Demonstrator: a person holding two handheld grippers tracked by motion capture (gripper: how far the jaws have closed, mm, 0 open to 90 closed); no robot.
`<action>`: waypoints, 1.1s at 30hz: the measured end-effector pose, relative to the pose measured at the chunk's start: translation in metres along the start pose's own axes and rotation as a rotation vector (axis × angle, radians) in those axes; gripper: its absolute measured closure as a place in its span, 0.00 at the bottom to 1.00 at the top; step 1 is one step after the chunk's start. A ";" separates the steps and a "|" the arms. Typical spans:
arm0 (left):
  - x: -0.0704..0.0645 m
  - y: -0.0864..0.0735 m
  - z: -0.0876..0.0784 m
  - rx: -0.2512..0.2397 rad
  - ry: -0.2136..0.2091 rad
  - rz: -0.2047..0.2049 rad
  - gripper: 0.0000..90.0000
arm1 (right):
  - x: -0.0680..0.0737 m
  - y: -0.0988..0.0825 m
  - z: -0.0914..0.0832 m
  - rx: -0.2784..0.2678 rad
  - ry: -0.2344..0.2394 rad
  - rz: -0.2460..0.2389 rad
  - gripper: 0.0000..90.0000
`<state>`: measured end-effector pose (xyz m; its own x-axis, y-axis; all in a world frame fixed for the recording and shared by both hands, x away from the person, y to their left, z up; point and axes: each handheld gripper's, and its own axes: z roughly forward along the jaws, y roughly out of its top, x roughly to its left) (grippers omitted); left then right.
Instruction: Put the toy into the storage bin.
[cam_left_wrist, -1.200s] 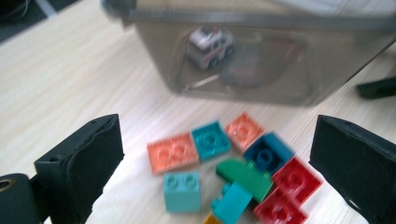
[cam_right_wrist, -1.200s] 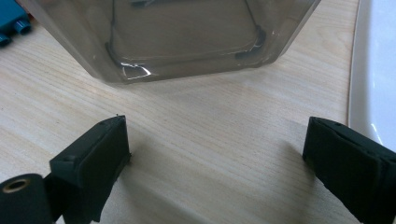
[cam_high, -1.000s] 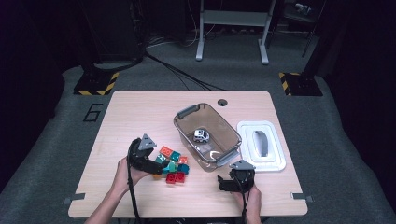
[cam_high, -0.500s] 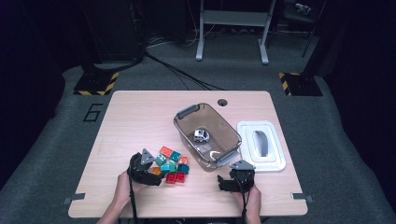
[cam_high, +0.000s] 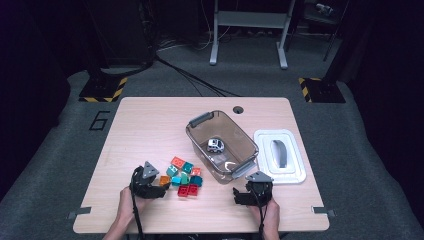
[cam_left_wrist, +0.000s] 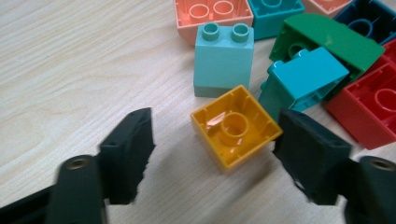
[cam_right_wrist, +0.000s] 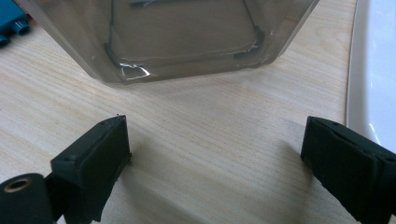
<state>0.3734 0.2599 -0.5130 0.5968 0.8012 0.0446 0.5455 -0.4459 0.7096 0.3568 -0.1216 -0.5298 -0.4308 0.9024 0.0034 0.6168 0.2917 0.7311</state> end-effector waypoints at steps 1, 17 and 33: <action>0.002 0.000 -0.001 0.003 -0.017 -0.002 0.40 | 0.000 0.000 0.000 0.000 0.000 0.000 0.08; 0.007 -0.002 0.001 -0.001 -0.020 -0.026 0.53 | 0.000 0.000 0.000 -0.004 -0.002 -0.006 0.09; 0.011 -0.002 0.006 0.007 -0.016 -0.026 0.50 | 0.000 0.000 0.000 -0.007 -0.007 -0.002 0.10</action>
<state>0.3822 0.2670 -0.5182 0.5916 0.8061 0.0149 0.5651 -0.4277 0.7055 0.3565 -0.1219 -0.5297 -0.4278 0.9039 -0.0029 0.6111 0.2916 0.7359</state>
